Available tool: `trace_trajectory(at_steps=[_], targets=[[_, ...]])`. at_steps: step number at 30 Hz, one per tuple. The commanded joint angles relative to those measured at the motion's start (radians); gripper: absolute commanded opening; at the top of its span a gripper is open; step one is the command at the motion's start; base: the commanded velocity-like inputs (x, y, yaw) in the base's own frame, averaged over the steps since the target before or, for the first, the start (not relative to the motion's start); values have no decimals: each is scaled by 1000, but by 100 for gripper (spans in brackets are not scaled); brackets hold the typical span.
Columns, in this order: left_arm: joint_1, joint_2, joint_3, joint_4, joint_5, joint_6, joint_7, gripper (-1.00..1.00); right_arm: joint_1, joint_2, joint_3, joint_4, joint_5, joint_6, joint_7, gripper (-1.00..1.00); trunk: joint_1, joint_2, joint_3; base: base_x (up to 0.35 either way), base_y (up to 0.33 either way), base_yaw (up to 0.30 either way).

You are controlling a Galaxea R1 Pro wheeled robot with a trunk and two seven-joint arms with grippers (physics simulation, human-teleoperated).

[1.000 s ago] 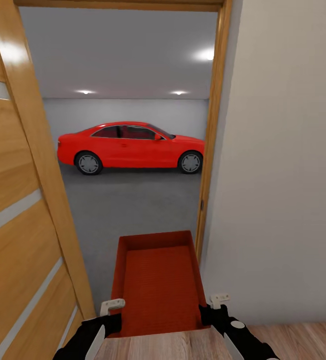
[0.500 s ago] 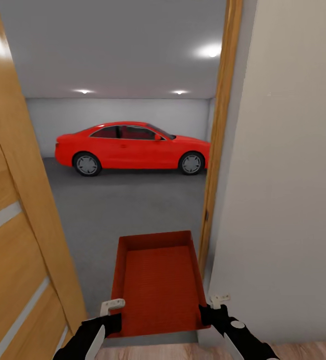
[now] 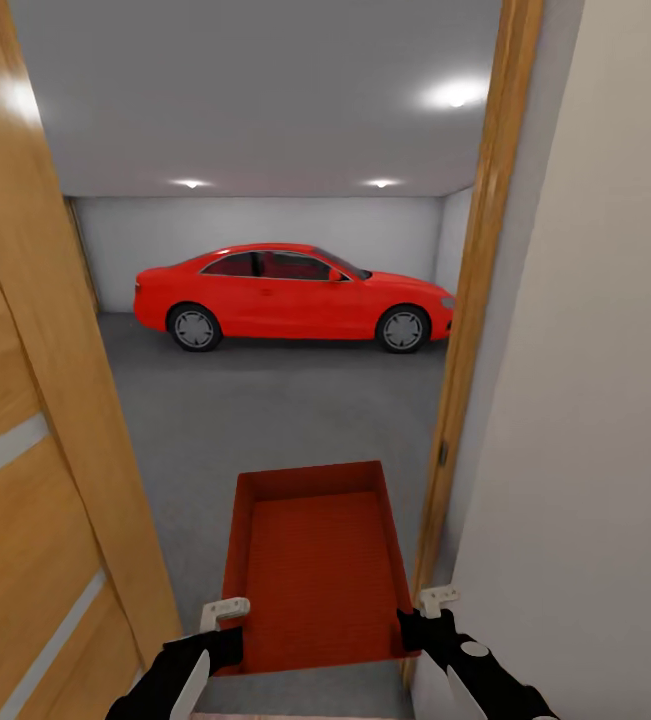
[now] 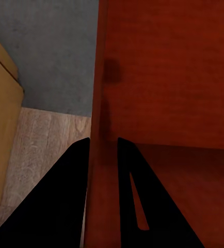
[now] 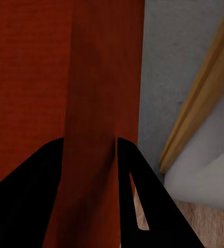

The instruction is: Move the two storage containers from the living room to the garage. In the garage, place one container on the floor and stack the other container on top of it (either order is fine).

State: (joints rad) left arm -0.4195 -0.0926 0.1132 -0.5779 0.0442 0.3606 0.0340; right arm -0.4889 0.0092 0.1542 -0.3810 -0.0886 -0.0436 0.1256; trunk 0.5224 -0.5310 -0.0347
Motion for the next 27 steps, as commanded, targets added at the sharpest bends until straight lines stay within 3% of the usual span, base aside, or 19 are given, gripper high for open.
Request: trace_trajectory(at_steps=[1, 12, 27], targets=[[-1, 19, 4, -28, -23, 3, 33, -100, 0, -1, 30, 4, -11, -4, 29, -100, 0, -2, -2, 47, 20, 1], [-1, 19, 5, -28, -23, 3, 33, -100, 0, -1, 30, 4, -11, -4, 29, -100, 0, -2, -2, 220, 148, 0], [-1, 19, 4, -28, -23, 3, 33, -100, 0, -1, 29, 4, -11, -4, 29, -100, 0, -2, -2, 22, 10, 0]])
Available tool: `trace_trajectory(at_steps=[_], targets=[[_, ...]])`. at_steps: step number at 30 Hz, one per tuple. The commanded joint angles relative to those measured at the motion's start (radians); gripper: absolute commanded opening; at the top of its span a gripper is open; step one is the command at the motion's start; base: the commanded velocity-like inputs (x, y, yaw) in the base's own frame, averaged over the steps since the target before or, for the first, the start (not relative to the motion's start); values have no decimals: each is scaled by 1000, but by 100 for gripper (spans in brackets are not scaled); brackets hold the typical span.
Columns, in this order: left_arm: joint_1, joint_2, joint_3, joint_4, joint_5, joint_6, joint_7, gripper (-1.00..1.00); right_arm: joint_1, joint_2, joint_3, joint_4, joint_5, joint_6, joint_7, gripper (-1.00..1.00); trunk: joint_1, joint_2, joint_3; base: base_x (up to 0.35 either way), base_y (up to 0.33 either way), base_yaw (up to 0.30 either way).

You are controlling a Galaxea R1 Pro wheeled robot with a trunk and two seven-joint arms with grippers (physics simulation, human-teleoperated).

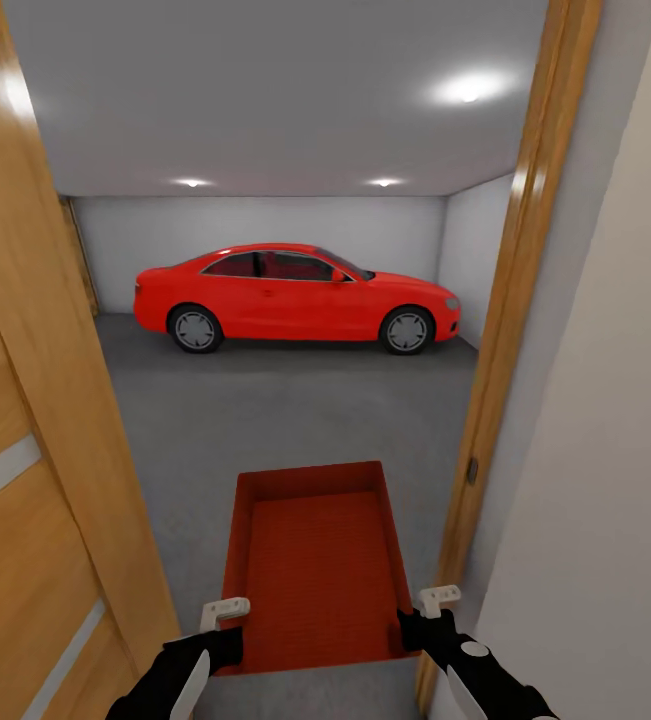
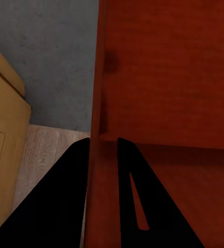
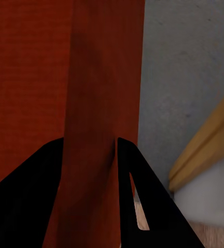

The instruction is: Move the two storage containers from the living room to the garage. In the garage, place one container on the floor and stack the other container on top of it (either order is fine).

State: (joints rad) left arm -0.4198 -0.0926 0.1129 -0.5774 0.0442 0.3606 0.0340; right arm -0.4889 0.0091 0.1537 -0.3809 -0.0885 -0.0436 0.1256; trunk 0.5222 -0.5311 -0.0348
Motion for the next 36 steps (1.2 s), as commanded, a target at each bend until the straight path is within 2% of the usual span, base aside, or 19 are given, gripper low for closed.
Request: trace_trajectory(at_steps=[1, 12, 36], targets=[[-1, 19, 5, -29, -23, 3, 33, -100, 0, -1, 29, 4, -11, -4, 29, -100, 1, -2, -2, 161, 31, 0], [-1, 19, 5, -29, -23, 3, 33, -100, 0, -1, 30, 4, -11, -4, 29, -100, 1, -2, -2, 248, 77, 0], [-1, 17, 5, -29, -23, 3, 33, -100, 0, -1, 30, 4, -11, -4, 29, -100, 1, -2, -2, 26, 32, 0]])
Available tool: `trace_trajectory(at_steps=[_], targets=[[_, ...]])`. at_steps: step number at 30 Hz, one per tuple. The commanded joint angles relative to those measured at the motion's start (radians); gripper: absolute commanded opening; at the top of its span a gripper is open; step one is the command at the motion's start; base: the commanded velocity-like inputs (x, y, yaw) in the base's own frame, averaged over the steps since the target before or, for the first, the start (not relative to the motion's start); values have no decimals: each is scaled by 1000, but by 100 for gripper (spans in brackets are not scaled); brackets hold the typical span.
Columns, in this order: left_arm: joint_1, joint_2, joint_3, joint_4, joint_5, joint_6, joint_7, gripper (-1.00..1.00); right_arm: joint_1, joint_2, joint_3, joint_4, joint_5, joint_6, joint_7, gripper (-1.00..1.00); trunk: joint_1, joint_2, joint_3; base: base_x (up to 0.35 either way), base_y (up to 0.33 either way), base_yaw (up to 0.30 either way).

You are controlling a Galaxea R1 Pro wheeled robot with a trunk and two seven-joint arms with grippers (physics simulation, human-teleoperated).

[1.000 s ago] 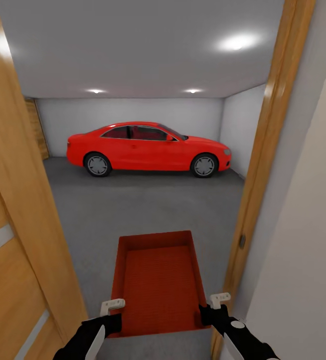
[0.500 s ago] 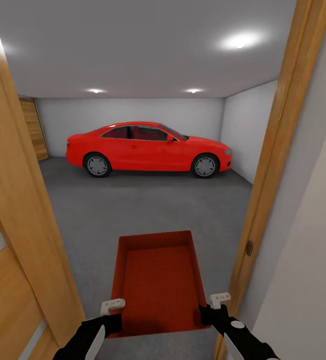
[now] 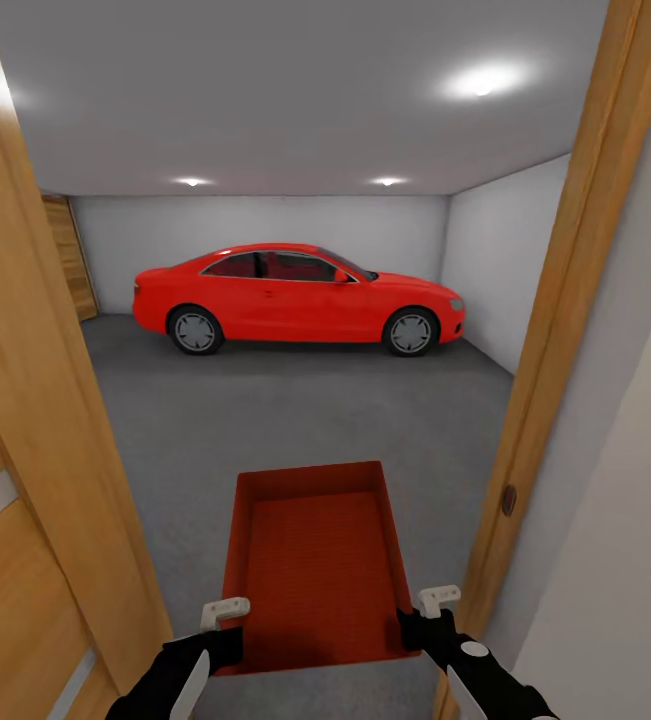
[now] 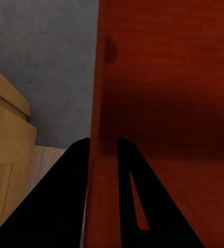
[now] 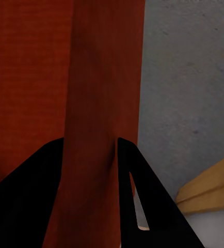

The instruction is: Move the two storage containers from the living room to the garage. In the garage, place one container on the floor and stack the other container on top of it (either order is fine).

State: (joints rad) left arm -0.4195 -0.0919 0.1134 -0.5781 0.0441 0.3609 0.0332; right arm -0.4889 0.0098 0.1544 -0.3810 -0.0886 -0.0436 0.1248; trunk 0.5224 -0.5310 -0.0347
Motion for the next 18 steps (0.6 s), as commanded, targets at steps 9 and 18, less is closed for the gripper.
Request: trace_trajectory(at_steps=[9, 18], targets=[[-1, 17, 5, -28, -23, 3, 34, -100, 0, -2, 30, 4, -11, -4, 30, -100, 0, -2, -2, 0, 0, 0], [-1, 17, 5, -28, -23, 3, 34, -100, 0, -2, 29, 4, -11, -4, 31, -100, 0, -2, -2, 36, 0, 0]])
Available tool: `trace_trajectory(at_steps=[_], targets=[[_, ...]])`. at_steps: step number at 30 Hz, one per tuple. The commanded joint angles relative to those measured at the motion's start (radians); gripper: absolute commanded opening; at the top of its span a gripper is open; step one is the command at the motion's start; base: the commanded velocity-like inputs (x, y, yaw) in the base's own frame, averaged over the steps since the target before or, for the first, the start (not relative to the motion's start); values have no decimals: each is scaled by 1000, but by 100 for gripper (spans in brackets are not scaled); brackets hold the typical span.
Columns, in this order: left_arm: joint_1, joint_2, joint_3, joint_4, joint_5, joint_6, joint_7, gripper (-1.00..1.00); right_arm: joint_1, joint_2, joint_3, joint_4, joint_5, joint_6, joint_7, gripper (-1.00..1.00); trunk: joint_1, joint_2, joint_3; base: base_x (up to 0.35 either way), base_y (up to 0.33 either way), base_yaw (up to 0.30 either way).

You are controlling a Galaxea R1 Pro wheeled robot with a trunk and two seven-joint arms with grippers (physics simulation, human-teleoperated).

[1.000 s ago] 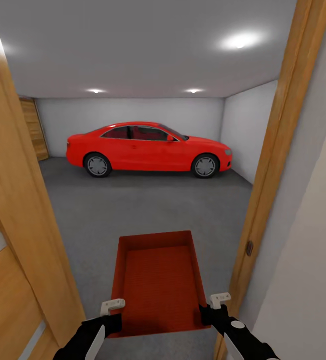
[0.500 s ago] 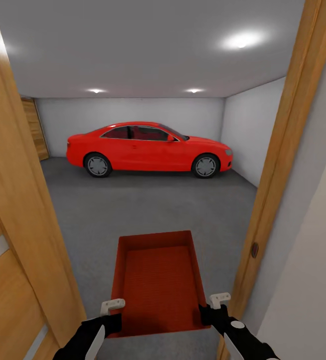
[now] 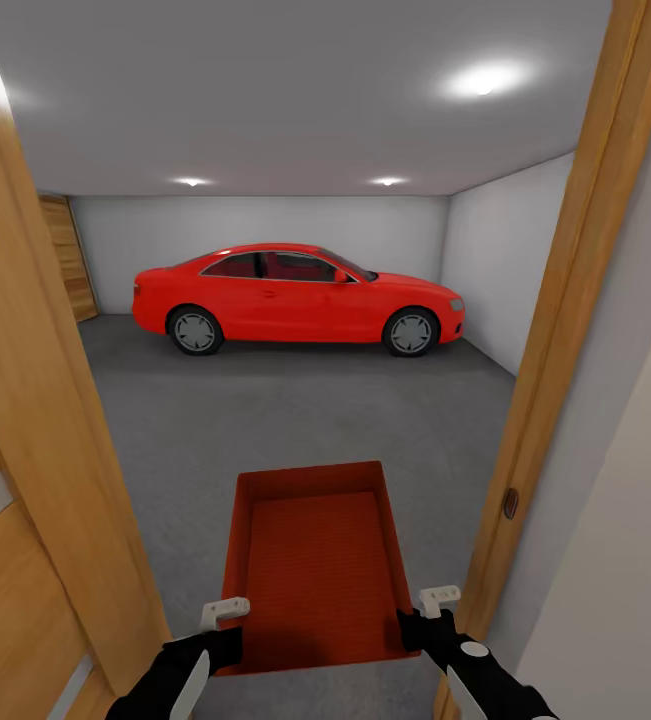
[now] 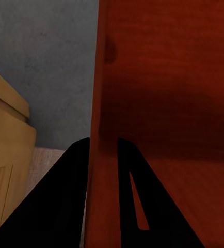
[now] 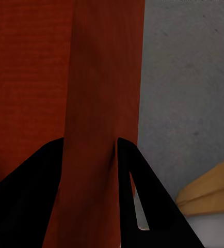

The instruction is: Move the two storage containers from the living room to the garage. In the garage, place one container on the floor and stack the other container on top of it (either order is fine).

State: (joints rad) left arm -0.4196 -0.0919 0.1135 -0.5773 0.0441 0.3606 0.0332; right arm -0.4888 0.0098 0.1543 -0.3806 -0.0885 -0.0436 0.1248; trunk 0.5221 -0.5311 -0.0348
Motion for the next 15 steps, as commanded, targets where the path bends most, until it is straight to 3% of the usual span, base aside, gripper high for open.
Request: trace_trajectory(at_steps=[1, 15], targets=[[-1, 17, 5, -29, -23, 3, 34, -100, 0, -2, 30, 3, -11, -4, 31, -100, 1, -2, -2, 247, 0, 0], [-1, 17, 5, -29, -23, 3, 34, -100, 0, -1, 30, 4, -11, -4, 31, -100, 1, -2, -2, 314, 0, 0]])
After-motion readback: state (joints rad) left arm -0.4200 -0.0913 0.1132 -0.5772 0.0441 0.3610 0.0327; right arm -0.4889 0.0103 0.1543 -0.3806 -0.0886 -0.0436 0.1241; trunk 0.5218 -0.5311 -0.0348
